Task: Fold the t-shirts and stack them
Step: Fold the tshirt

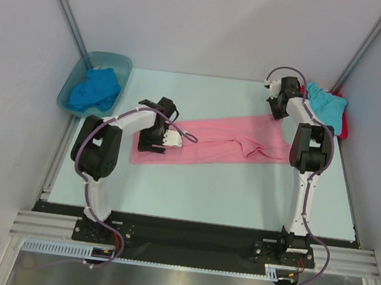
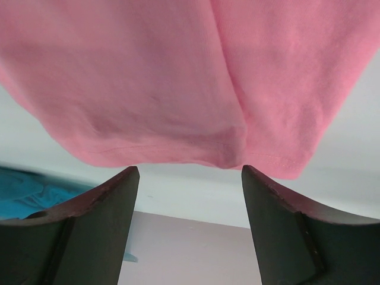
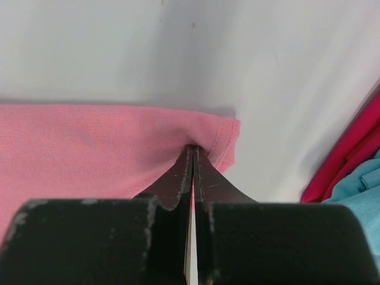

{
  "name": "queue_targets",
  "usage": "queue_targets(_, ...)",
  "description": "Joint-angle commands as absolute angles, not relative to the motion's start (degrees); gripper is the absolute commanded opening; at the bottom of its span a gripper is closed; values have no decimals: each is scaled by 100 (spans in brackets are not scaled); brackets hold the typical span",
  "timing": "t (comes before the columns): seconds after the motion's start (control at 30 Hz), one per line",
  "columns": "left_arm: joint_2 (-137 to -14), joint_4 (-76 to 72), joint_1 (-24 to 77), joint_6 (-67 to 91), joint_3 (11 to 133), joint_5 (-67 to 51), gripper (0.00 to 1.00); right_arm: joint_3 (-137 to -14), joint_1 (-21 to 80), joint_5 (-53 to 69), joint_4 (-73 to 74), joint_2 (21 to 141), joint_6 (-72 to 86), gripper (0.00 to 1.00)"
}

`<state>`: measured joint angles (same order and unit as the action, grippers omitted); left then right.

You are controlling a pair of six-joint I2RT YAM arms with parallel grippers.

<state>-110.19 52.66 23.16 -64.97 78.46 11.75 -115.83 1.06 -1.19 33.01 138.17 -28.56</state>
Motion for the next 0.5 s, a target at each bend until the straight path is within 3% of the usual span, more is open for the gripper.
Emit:
queue_targets(0.0,-10749,5686,2408,-6504,8042,985,76,-11496,-18,-571,3647,13939,-2936,0)
queue_targets(0.47,-11127,5748,2435,-6258,8156,888,73,-11549,-18,-615,3639,13922,-2944,0)
